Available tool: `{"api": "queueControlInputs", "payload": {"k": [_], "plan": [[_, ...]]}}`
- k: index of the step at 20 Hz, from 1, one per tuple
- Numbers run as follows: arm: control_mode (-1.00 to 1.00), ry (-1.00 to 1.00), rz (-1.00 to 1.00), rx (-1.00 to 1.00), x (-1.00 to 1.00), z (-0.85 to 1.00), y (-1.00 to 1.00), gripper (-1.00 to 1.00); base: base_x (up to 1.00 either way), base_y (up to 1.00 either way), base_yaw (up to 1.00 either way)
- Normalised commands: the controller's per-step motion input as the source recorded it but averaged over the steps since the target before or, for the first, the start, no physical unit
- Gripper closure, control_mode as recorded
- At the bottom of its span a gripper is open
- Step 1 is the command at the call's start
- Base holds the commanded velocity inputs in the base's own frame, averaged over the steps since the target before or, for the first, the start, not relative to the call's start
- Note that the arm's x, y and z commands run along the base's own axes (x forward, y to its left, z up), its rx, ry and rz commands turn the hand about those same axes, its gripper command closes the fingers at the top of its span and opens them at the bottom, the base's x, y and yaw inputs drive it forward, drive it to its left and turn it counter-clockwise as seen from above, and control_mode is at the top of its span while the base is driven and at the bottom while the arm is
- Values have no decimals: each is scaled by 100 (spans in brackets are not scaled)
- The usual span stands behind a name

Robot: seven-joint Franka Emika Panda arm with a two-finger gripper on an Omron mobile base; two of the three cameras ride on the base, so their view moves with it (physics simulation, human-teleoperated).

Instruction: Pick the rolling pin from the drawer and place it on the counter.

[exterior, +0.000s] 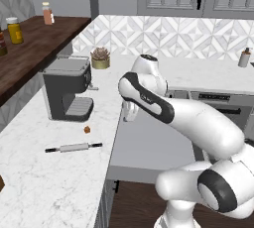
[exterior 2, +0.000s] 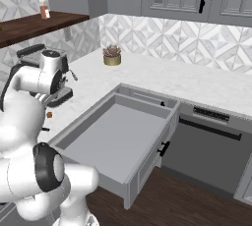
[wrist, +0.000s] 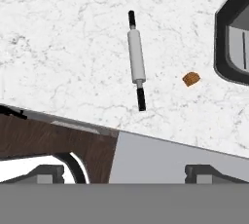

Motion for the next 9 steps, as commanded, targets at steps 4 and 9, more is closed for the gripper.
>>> {"api": "queueControlInputs", "payload": {"k": [4, 9], "plan": [[-100, 16, -27, 5, -29, 36, -68, -100, 0, 0, 0], [-100, 2, -18, 1, -6, -5, -60, -100, 0, 0, 0]]}}
